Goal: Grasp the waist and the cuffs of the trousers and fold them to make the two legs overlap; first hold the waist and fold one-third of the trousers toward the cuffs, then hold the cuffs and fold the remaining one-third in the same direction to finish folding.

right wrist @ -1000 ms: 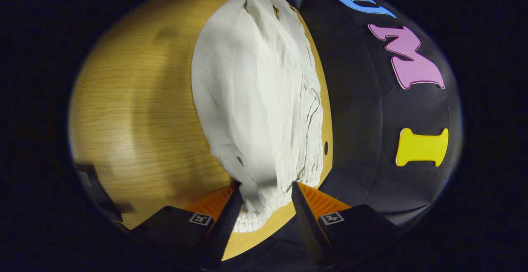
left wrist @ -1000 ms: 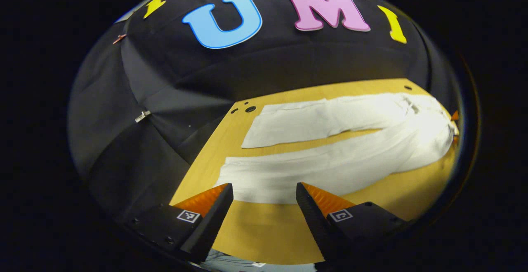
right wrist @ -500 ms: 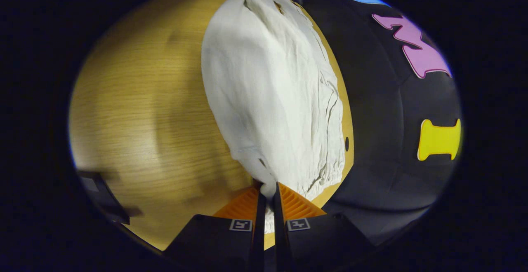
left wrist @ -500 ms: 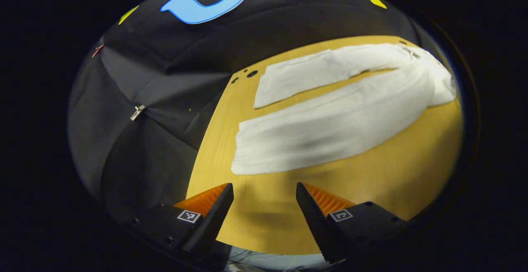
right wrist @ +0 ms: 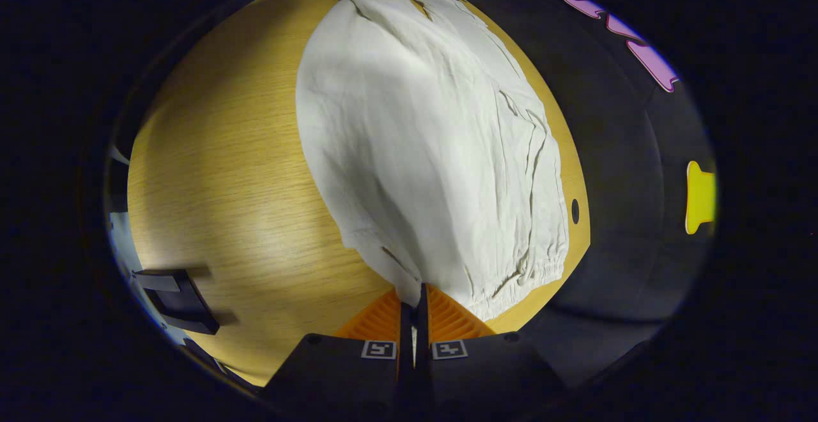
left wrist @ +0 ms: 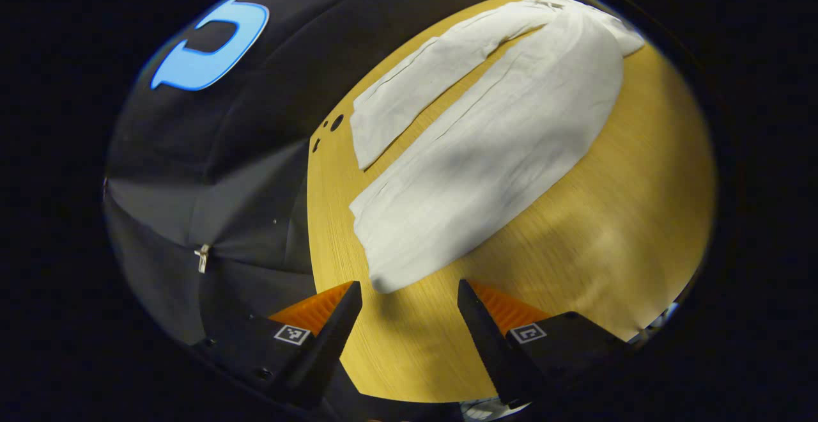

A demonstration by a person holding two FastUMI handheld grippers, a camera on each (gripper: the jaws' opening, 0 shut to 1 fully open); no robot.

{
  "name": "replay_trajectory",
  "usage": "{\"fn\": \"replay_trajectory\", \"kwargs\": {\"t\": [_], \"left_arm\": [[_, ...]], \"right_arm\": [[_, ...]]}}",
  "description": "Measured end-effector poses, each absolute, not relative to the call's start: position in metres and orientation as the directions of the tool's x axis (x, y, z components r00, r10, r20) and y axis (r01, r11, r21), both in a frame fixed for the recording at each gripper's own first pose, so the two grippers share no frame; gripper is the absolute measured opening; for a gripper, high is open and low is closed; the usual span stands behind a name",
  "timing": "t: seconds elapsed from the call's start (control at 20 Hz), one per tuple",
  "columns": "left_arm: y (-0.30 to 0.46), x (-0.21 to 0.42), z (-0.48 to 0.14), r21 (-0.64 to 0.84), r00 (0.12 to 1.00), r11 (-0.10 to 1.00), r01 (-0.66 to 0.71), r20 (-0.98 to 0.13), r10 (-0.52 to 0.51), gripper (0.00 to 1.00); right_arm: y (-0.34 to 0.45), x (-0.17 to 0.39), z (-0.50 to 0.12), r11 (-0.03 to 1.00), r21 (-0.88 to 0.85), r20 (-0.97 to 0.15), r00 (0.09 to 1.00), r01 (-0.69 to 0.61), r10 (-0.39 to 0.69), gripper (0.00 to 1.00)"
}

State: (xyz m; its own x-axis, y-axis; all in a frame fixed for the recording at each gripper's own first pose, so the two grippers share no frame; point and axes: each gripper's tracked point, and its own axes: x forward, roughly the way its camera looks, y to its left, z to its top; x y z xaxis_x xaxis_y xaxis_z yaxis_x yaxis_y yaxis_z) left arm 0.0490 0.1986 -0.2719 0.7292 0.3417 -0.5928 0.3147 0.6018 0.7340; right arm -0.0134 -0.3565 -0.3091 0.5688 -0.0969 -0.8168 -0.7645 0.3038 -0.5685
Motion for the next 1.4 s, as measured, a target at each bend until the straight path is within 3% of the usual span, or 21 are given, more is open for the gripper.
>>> {"fn": "replay_trajectory", "kwargs": {"t": [0.25, 0.4, 0.65, 0.7, 0.75, 0.9, 1.1, 1.4], "left_arm": [[0.189, 0.081, -0.270, 0.778, 0.736, 0.335, 0.532, -0.620, 0.271, 0.92], [0.179, 0.089, -0.275, 0.721, 0.688, 0.233, 0.653, -0.693, 0.217, 0.78], [0.179, 0.086, -0.286, 0.568, 0.535, 0.324, 0.757, -0.823, 0.193, 0.61], [0.179, 0.084, -0.288, 0.536, 0.504, 0.349, 0.768, -0.843, 0.186, 0.52], [0.177, 0.081, -0.292, 0.501, 0.469, 0.375, 0.780, -0.864, 0.181, 0.50], [0.174, 0.076, -0.294, 0.447, 0.420, 0.400, 0.800, -0.894, 0.158, 0.24], [0.173, 0.080, -0.295, 0.475, 0.456, 0.421, 0.773, -0.877, 0.152, 0.08], [0.172, 0.082, -0.290, 0.579, 0.589, 0.520, 0.628, -0.791, 0.169, 0.05]], "right_arm": [[-0.357, -0.014, -0.310, 0.291, -0.576, -0.812, 0.575, -0.764, -0.096, 0.05], [-0.356, -0.014, -0.310, 0.273, -0.584, -0.807, 0.583, -0.764, -0.095, 0.05], [-0.356, -0.014, -0.310, 0.261, -0.590, -0.803, 0.590, -0.764, -0.089, 0.05], [-0.355, -0.014, -0.310, 0.257, -0.592, -0.802, 0.592, -0.764, -0.088, 0.05], [-0.355, -0.014, -0.310, 0.254, -0.594, -0.800, 0.593, -0.764, -0.087, 0.05], [-0.356, -0.014, -0.310, 0.253, -0.594, -0.800, 0.594, -0.764, -0.086, 0.05], [-0.357, -0.013, -0.310, 0.275, -0.584, -0.806, 0.587, -0.764, -0.079, 0.05], [-0.360, -0.008, -0.304, 0.315, -0.596, -0.795, 0.598, -0.739, -0.101, 0.05]]}}
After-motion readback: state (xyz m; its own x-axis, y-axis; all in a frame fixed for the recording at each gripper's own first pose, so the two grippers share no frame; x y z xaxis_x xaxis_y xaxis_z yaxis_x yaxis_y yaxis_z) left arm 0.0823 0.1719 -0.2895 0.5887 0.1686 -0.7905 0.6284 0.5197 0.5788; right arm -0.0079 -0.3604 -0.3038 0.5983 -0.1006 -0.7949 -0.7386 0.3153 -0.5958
